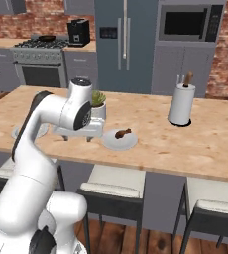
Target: Take the chicken drumsticks from the pan and place one on each plate on the dining counter.
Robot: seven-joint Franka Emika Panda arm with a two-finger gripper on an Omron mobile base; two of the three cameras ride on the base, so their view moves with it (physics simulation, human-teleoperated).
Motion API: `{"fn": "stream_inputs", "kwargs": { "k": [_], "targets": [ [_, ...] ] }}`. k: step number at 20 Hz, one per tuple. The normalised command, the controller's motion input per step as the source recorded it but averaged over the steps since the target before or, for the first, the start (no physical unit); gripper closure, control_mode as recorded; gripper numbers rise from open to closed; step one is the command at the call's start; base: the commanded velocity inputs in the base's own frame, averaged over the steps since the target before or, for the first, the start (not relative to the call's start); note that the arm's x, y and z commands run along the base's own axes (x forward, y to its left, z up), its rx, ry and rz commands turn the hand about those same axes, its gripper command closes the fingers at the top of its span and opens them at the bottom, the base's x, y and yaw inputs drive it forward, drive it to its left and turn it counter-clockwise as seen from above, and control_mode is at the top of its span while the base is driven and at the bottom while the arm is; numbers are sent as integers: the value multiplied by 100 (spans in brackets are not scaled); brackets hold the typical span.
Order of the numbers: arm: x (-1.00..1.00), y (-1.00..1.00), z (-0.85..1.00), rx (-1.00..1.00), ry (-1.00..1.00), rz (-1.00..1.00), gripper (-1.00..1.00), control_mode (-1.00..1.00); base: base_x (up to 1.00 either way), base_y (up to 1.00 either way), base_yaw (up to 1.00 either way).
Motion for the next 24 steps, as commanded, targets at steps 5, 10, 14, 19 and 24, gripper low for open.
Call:
{"fn": "stream_inputs", "kwargs": {
  "k": [5, 10, 14, 19, 24],
  "targets": [
    [-11, -16, -30, 4, 15, 0, -100, -100, 0, 0, 0],
    [11, 0, -2, 0, 4, -3, -100, -100, 0, 0, 0],
    [0, 1, 0, 0, 0, -4, -100, -100, 0, 0, 0],
    [0, 0, 0, 0, 0, 0, -100, 100, -3, 51, 1],
    [0, 0, 0, 0, 0, 0, -100, 100, -1, 86, 0]
  ]
}}
